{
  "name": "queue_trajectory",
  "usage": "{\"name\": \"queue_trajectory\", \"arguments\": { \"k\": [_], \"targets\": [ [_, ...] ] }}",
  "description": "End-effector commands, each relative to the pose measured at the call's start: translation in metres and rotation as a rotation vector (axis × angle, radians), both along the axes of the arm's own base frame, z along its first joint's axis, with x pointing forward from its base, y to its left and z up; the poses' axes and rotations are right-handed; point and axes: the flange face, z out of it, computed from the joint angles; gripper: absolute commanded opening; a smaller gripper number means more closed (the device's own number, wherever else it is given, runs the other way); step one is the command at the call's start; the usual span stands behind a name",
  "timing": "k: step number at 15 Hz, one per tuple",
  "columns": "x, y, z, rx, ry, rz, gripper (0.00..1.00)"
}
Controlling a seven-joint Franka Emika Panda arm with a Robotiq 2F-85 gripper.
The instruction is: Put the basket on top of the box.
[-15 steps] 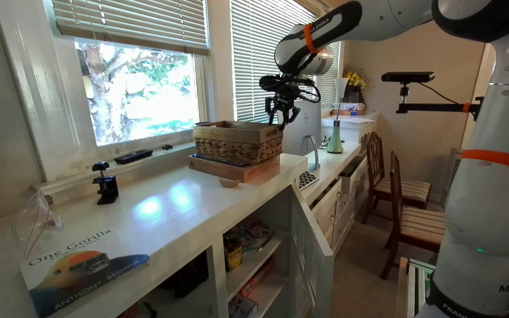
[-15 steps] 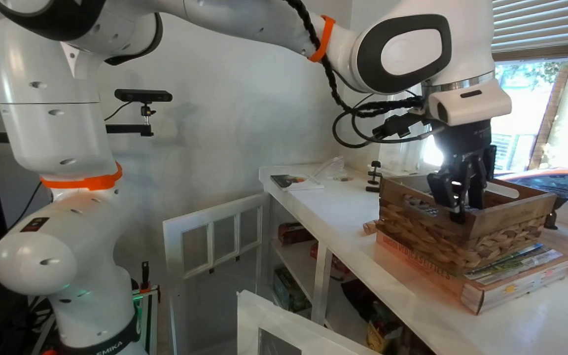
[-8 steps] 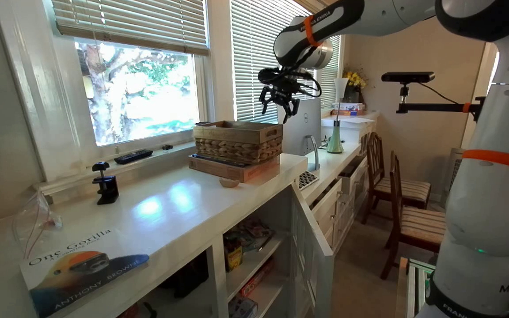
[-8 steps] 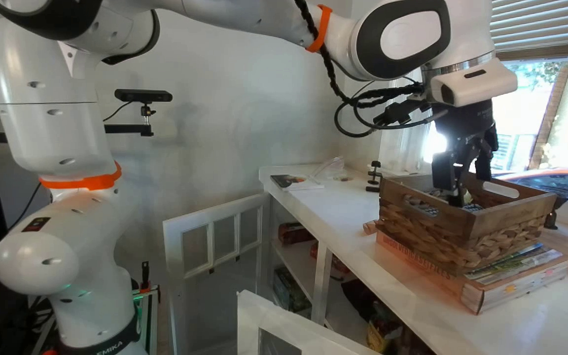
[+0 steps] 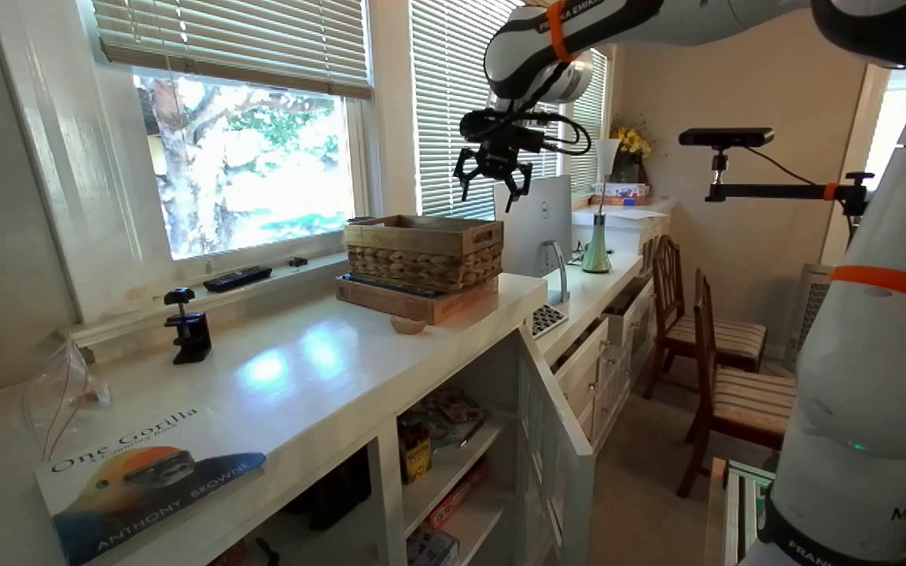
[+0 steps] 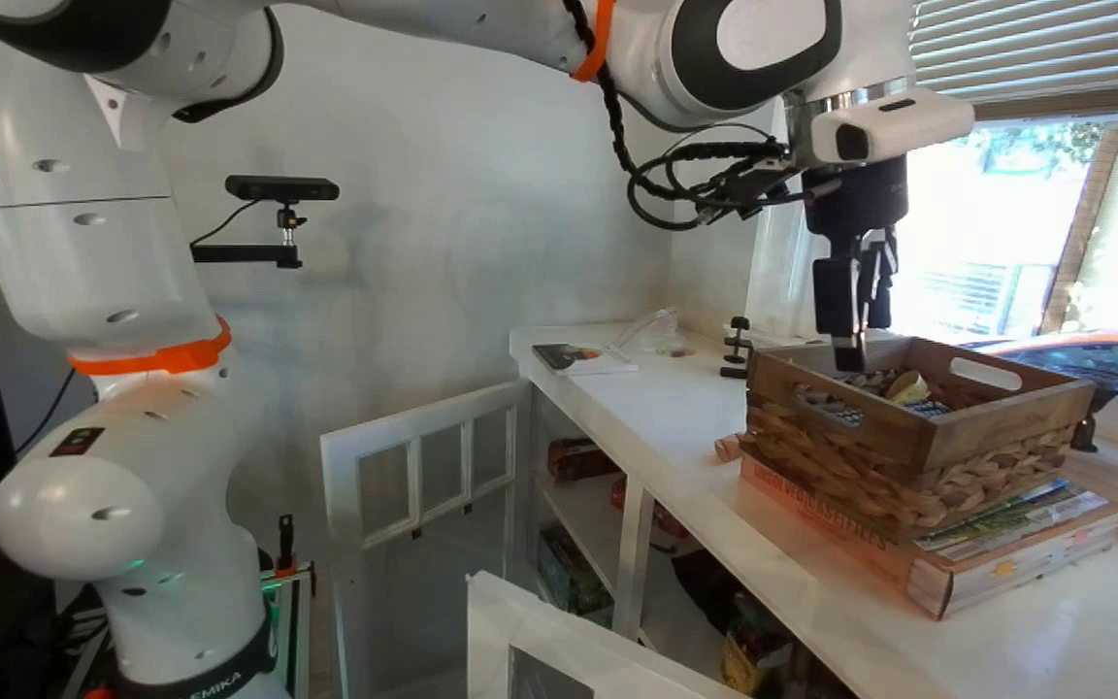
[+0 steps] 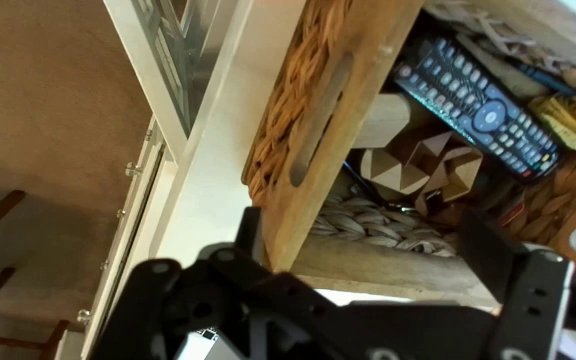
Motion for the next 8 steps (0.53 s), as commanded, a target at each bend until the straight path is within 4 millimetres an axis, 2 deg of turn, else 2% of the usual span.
{"name": "queue_trajectory", "arguments": {
  "k": [1,8],
  "targets": [
    [-0.008,0.021,0.010,-0.053,0.058,0.181,1.00],
    [-0.002,0.052,0.015,-0.156,0.056,0.551,1.00]
  ]
}}
